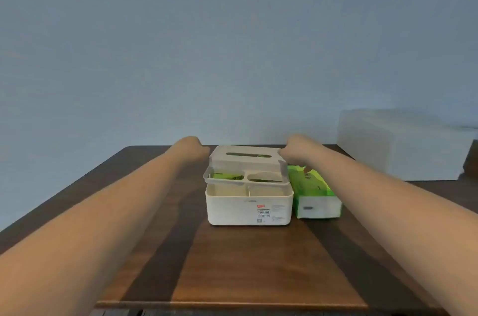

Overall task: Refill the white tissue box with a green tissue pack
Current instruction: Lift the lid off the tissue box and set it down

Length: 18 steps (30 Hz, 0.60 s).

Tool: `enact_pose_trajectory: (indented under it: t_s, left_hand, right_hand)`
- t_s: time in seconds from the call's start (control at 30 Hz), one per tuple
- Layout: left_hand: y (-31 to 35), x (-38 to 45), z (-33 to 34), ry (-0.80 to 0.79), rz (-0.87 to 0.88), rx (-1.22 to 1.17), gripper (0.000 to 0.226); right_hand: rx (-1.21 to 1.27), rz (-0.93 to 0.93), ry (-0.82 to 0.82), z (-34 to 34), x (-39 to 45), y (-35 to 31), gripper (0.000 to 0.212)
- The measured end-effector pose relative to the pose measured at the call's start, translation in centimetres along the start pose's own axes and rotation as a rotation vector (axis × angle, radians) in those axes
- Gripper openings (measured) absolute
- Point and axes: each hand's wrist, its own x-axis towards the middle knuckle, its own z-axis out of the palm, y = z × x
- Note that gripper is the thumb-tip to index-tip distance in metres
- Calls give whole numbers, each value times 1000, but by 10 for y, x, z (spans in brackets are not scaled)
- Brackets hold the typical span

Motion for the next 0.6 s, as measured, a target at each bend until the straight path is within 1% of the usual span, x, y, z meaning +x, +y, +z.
enact_pose_trajectory:
  t_s: [0.07, 0.13, 0.23, 0.27, 0.33, 0.47, 0.53, 0.6]
  left_hand:
    - [-2, -7, 0, -31, -6, -91, 24]
    - [-2, -11, 1, -62, -14, -136, 27]
    - [-1, -11, 5, -63, -18, -194, 27]
    - [-2, -12, 6, -66, -23, -204, 26]
    - [-2, -11, 12, -67, -17, -207, 27]
    - [0, -6, 23, -12, -5, -222, 33]
    - [0, -4, 26, 38, -9, -225, 35]
    - [-2, -2, 27, 78, -23, -277, 27]
  right_hand:
    - [44, 71, -23, 2, 0, 3, 21]
    - [44, 114, -66, 4, -4, 4, 24]
    - [73, 154, -34, 6, -2, 6, 26]
    - [73, 165, -30, 7, -2, 7, 26]
    - [95, 192, -44, 9, -1, 8, 19]
    - [97, 205, -113, 10, -6, 2, 7]
    - [76, 200, -135, 11, -7, -1, 18]
    - [83, 169, -117, 13, -3, -6, 20]
